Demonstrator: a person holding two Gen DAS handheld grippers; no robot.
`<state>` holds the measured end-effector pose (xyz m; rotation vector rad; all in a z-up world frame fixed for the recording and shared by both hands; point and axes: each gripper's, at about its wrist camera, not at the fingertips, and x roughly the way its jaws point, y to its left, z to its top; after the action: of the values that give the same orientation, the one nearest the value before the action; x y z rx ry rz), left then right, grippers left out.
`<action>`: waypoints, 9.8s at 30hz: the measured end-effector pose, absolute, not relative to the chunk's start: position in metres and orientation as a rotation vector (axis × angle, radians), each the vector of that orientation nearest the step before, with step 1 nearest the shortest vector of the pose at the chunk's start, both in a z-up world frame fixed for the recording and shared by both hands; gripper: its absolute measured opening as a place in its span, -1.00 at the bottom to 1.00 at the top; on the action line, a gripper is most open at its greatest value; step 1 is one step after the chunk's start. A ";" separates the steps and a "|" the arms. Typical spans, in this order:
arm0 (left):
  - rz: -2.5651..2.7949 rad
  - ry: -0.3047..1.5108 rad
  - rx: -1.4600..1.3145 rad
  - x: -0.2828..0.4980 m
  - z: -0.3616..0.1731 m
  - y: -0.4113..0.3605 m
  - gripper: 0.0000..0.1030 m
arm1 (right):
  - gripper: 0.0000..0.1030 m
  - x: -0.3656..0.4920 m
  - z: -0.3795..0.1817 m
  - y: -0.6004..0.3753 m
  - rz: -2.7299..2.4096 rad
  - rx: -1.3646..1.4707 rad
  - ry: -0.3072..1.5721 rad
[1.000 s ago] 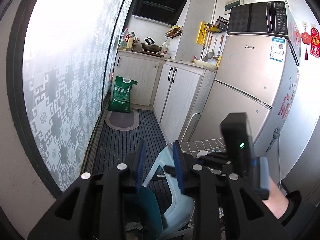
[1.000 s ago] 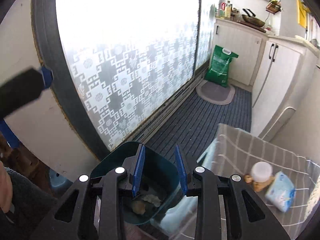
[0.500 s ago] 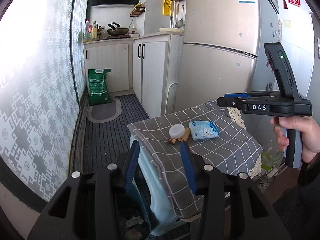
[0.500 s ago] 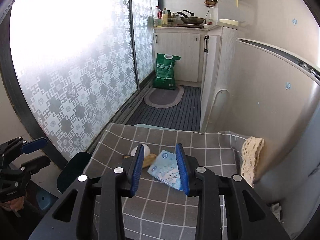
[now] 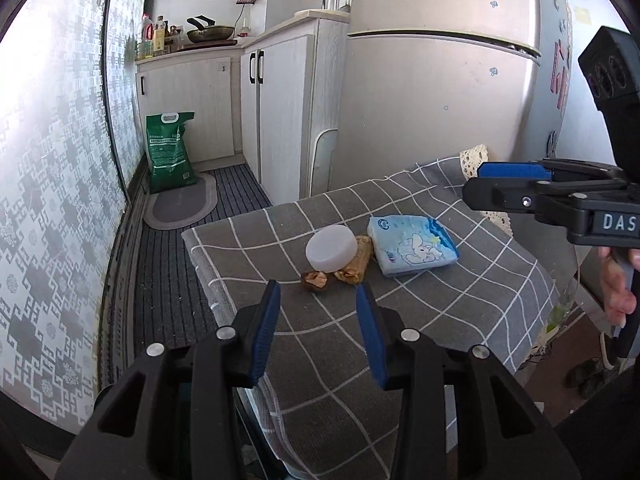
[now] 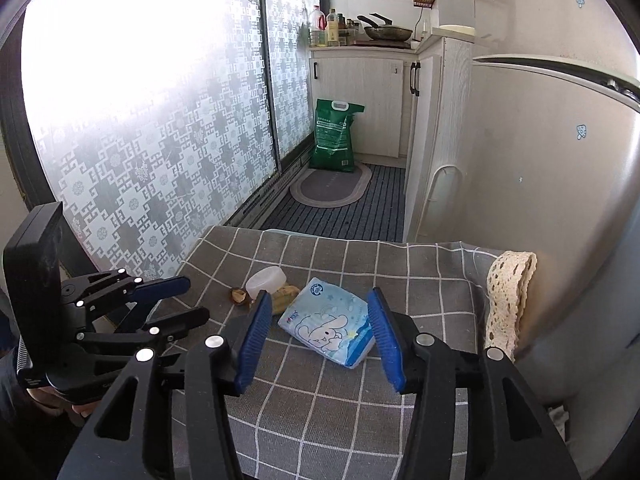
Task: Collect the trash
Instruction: 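Grasp the blue tissue pack with the right gripper while the left gripper grasps another brown shell, then carry the tissue pack and brown shell over the teal bin with both grippers, then open the left gripper over the bin while the right gripper lowers the tissue pack and opens, then move both grippers back over the stool, right gripper toward the white jar, then grasp the white jar with the right gripper while the left gripper grasps the brown root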
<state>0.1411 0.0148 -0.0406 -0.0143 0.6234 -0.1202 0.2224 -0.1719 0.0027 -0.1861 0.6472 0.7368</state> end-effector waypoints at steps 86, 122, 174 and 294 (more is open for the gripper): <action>-0.244 0.567 -0.200 0.128 -0.019 0.072 -0.57 | -0.06 0.251 -0.042 -0.160 0.961 -0.367 0.791; 0.040 0.729 -0.283 0.082 -0.094 0.174 -0.57 | -0.05 0.166 -0.027 -0.001 1.086 -0.335 0.788; 0.199 0.891 -0.287 0.063 -0.157 0.227 -0.57 | -0.03 0.125 -0.134 0.101 1.050 -0.633 1.019; -0.172 0.738 -0.083 0.192 -0.047 -0.003 -0.01 | -0.23 0.250 -0.026 -0.172 0.771 -0.304 0.641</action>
<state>0.1921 -0.0031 -0.0465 -0.0833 0.7384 -0.1718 0.2498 -0.1720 -0.0255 -0.3042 0.6411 0.7708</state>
